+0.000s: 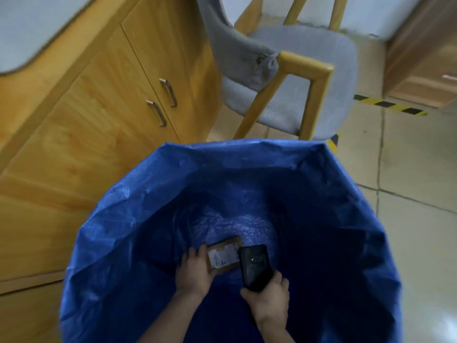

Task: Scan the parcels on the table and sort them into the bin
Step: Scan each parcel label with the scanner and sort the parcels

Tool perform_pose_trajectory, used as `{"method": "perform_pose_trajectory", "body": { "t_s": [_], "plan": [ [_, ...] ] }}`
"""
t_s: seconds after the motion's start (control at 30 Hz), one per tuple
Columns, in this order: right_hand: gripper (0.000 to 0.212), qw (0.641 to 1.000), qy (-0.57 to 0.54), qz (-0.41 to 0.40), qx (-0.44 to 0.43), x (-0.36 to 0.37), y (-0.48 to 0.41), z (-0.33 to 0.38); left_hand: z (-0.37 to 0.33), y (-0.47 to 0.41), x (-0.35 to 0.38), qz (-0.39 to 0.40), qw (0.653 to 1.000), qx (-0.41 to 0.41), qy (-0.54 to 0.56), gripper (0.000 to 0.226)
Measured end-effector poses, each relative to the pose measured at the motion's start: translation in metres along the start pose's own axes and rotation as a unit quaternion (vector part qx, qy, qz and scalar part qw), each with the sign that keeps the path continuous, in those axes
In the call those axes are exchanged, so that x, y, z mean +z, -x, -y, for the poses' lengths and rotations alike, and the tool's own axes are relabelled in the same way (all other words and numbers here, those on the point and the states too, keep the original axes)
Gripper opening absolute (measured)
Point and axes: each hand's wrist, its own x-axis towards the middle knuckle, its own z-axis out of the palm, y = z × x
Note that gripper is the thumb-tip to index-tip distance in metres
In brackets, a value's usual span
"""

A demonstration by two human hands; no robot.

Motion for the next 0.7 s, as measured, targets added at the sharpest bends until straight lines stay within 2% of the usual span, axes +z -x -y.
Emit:
{"method": "perform_pose_trajectory", "body": {
  "t_s": [0.17,0.4,0.7],
  "plan": [
    [0.095,0.999,-0.028,-0.001,-0.021,-0.052,0.077,0.019,-0.017,0.072,-0.069,0.004,0.999,0.043,0.02,0.049],
    [0.098,0.997,-0.035,-0.024,-0.062,-0.128,0.191,0.028,-0.029,0.173,-0.154,-0.015,0.993,0.117,-0.015,0.042],
    [0.094,0.987,-0.112,-0.087,-0.073,-0.204,0.331,-0.013,-0.07,0.27,-0.234,-0.024,0.948,0.303,-0.091,0.037]
  ]
}}
